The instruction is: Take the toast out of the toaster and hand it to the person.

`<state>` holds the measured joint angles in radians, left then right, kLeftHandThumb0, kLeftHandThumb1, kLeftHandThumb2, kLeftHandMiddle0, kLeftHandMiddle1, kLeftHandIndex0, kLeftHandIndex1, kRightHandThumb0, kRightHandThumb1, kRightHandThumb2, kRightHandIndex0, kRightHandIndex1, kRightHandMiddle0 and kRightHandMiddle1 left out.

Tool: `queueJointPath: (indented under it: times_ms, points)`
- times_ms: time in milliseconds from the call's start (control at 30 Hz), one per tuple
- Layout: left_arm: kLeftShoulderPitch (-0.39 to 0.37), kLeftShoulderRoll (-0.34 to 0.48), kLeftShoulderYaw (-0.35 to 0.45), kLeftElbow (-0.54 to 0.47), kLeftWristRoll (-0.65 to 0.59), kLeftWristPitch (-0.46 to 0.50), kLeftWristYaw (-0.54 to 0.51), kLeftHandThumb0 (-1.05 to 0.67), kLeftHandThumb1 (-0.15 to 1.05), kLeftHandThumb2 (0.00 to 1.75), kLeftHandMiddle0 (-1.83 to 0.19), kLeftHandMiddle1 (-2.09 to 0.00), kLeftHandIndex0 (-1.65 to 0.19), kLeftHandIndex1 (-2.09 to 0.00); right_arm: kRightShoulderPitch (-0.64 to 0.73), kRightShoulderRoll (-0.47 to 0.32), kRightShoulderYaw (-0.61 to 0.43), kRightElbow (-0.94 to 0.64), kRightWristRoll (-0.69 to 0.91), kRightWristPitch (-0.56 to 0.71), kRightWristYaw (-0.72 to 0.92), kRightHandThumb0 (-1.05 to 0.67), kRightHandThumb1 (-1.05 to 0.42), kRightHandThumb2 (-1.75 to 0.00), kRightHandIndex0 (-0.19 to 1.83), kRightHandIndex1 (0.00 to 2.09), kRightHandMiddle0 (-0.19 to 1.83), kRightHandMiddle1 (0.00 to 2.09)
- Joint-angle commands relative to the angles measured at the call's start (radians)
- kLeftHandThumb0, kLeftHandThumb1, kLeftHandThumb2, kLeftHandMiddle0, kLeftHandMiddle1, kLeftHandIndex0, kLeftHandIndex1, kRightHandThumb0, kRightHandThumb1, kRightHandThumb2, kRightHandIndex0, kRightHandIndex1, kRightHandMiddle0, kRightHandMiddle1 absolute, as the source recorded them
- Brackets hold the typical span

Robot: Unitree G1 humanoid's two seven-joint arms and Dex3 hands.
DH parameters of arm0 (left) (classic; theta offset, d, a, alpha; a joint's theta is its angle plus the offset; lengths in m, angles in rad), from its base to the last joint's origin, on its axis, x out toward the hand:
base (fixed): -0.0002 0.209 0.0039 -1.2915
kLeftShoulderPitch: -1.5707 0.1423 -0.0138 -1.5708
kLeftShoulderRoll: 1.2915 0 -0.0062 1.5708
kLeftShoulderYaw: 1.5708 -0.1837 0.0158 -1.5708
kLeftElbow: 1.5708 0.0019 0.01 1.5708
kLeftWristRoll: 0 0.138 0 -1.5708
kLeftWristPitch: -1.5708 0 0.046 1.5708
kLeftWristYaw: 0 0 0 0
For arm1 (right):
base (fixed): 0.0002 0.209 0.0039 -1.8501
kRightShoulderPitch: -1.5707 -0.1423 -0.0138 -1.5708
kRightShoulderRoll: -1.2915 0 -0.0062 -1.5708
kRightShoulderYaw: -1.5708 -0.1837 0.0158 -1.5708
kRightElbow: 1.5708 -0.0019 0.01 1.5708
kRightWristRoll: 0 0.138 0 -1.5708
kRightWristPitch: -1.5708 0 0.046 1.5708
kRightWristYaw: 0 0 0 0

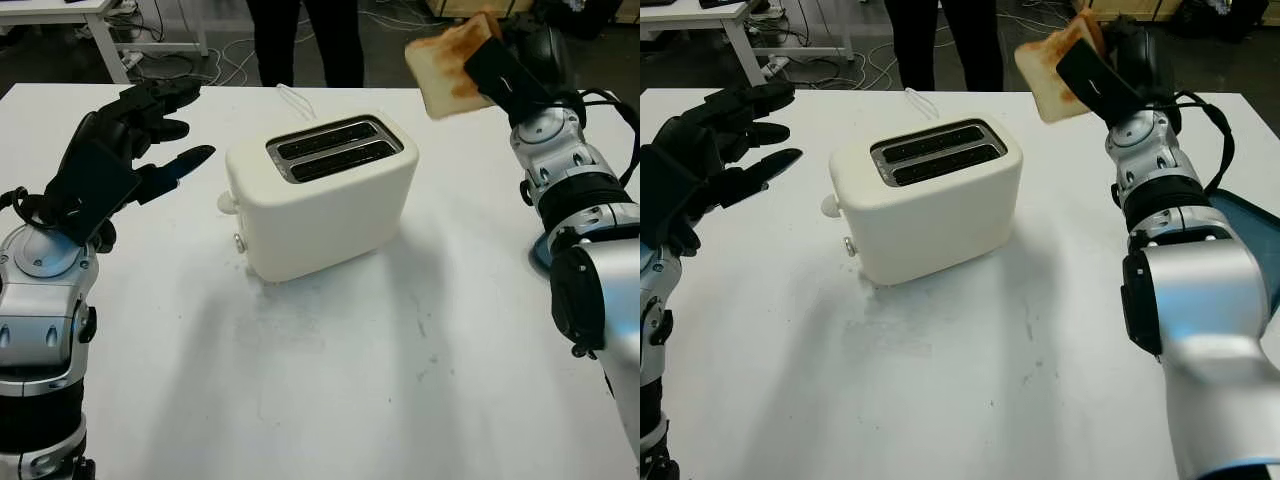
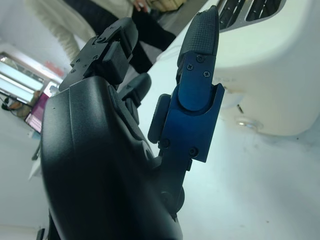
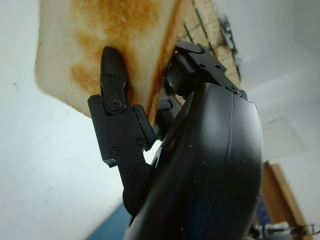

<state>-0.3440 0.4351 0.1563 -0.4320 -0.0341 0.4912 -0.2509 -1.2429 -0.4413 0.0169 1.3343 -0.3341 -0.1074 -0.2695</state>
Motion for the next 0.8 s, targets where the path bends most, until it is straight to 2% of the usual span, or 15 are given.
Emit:
queueJointPath:
  times_ms: [0, 67, 100, 133, 167, 233, 333, 433, 500, 533, 567, 633, 667, 733, 767]
  points:
    - [0.005, 0.009, 0.004, 0.002, -0.001, -0.011, -0.004, -0.67, 0.92, 0.09, -0.04, -0.97, -0.37, -0.25, 0.022, 0.005, -0.016, 0.006, 0.021, 0.013, -0.02, -0.15, -0.92, -0.29, 0.57, 1.73, 0.69, 1.03]
    - [0.004, 0.01, 0.005, -0.002, 0.0, -0.002, -0.003, -0.68, 0.92, 0.1, -0.04, -0.97, -0.36, -0.25, 0.032, 0.008, 0.003, 0.007, -0.001, 0.014, -0.035, -0.14, -0.92, -0.29, 0.54, 1.74, 0.55, 1.32]
    - [0.003, 0.01, 0.006, -0.004, -0.001, 0.001, -0.004, -0.68, 0.92, 0.1, -0.04, -0.96, -0.36, -0.26, 0.036, 0.01, 0.003, 0.008, 0.001, 0.017, -0.036, -0.17, -0.92, -0.3, 0.52, 1.48, 0.54, 1.08]
    - [0.002, 0.01, 0.006, -0.005, -0.002, 0.002, -0.004, -0.67, 0.92, 0.1, -0.04, -0.96, -0.36, -0.26, 0.039, 0.012, 0.0, 0.008, 0.005, 0.021, -0.031, -0.18, -0.92, -0.29, 0.49, 1.44, 0.59, 0.92]
    - [0.002, 0.011, 0.005, -0.004, 0.0, 0.0, -0.004, -0.67, 0.92, 0.1, -0.04, -0.96, -0.36, -0.26, 0.041, 0.015, -0.004, 0.009, 0.01, 0.028, -0.028, -0.18, -0.92, -0.29, 0.44, 1.61, 0.59, 1.03]
    - [0.0, 0.012, 0.003, 0.001, 0.004, -0.009, -0.005, -0.68, 0.92, 0.1, -0.05, -0.96, -0.36, -0.26, 0.046, 0.023, -0.017, 0.009, 0.023, 0.032, -0.032, -0.18, -0.92, -0.29, 0.45, 1.71, 0.55, 1.21]
    - [-0.002, 0.012, -0.001, 0.004, 0.009, -0.016, -0.004, -0.69, 0.92, 0.1, -0.06, -0.97, -0.37, -0.28, 0.055, 0.031, -0.021, 0.011, 0.024, 0.044, -0.027, -0.16, -0.92, -0.24, 0.47, 1.74, 0.62, 1.03]
    - [-0.001, 0.011, -0.002, 0.0, 0.009, -0.011, -0.003, -0.69, 0.92, 0.1, -0.06, -0.97, -0.36, -0.28, 0.066, 0.029, 0.013, 0.013, -0.009, 0.038, -0.009, -0.15, -0.92, -0.28, 0.49, 1.74, 0.52, 1.28]
    - [0.001, 0.015, -0.004, 0.002, 0.014, -0.022, -0.005, -0.68, 0.92, 0.11, -0.06, -0.97, -0.36, -0.29, 0.066, 0.034, 0.018, 0.014, -0.008, 0.047, -0.008, -0.18, -0.92, -0.31, 0.45, 1.67, 0.52, 1.05]
    - [0.002, 0.017, -0.006, 0.004, 0.018, -0.027, -0.004, -0.68, 0.92, 0.11, -0.06, -0.97, -0.36, -0.29, 0.067, 0.036, 0.019, 0.014, -0.007, 0.048, -0.009, -0.18, -0.92, -0.29, 0.46, 1.71, 0.54, 1.05]
    - [0.003, 0.017, -0.006, 0.004, 0.019, -0.029, -0.004, -0.69, 0.92, 0.11, -0.06, -0.97, -0.36, -0.29, 0.066, 0.037, 0.021, 0.013, -0.006, 0.047, -0.01, -0.17, -0.92, -0.28, 0.48, 1.73, 0.51, 1.2]
    - [0.003, 0.017, -0.005, 0.007, 0.018, -0.035, -0.004, -0.7, 0.92, 0.11, -0.06, -0.97, -0.36, -0.3, 0.069, 0.039, 0.01, 0.011, 0.01, 0.023, -0.001, -0.17, -0.92, -0.27, 0.51, 1.74, 0.47, 1.29]
    - [0.004, 0.017, -0.005, 0.006, 0.019, -0.035, -0.004, -0.7, 0.92, 0.11, -0.06, -0.97, -0.36, -0.3, 0.07, 0.04, 0.005, 0.009, 0.017, 0.012, 0.005, -0.12, -0.92, -0.27, 0.54, 1.74, 0.43, 1.09]
    - [0.006, 0.017, -0.004, 0.005, 0.019, -0.035, -0.003, -0.69, 0.92, 0.1, -0.06, -0.97, -0.35, -0.31, 0.068, 0.04, 0.008, 0.009, 0.015, 0.008, 0.011, -0.11, -0.92, -0.27, 0.54, 1.74, 0.48, 0.96]
    - [0.006, 0.017, -0.003, 0.005, 0.019, -0.035, -0.002, -0.69, 0.92, 0.1, -0.06, -0.97, -0.35, -0.31, 0.067, 0.039, 0.01, 0.009, 0.012, 0.009, 0.014, -0.11, -0.92, -0.28, 0.55, 1.75, 0.43, 1.2]
